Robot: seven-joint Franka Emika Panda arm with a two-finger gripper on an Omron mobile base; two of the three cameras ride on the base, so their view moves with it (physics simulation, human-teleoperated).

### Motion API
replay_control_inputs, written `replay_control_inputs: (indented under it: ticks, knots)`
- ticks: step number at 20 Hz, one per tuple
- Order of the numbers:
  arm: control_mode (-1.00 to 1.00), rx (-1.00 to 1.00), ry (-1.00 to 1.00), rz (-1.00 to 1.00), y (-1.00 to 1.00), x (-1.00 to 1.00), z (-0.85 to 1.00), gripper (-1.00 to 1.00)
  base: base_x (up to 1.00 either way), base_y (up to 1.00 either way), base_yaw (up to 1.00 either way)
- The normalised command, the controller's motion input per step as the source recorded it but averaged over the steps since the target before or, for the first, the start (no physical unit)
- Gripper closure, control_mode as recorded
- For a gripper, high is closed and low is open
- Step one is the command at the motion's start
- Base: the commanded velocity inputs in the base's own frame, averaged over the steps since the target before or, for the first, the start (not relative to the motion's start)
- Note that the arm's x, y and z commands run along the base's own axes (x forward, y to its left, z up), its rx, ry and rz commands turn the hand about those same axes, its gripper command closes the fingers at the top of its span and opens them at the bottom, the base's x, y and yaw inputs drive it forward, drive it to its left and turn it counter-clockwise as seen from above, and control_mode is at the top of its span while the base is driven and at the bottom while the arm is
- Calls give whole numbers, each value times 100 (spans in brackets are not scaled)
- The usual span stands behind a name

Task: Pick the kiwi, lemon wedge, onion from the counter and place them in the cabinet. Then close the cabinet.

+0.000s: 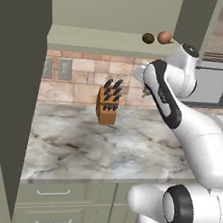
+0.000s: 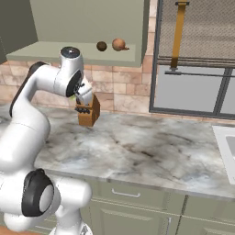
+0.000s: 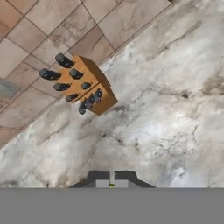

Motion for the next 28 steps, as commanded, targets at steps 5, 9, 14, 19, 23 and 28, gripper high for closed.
replay_control_inputs:
  ticks: [5, 9, 14, 19, 23, 28]
  knots:
    - [-100, 0, -12, 0, 0, 15, 100, 100, 0, 0, 0]
    - [-100, 0, -13, 0, 0, 23, 100, 100, 0, 0, 0]
    - [-100, 0, -22, 0, 8, 15, 92, 100, 0, 0, 0]
    - [-100, 0, -20, 0, 20, 31, 26, 100, 0, 0, 0]
    - [-100, 0, -20, 0, 30, 78, -34, 100, 0, 0, 0]
    - [-100, 0, -19, 0, 26, 93, -30, 100, 0, 0, 0]
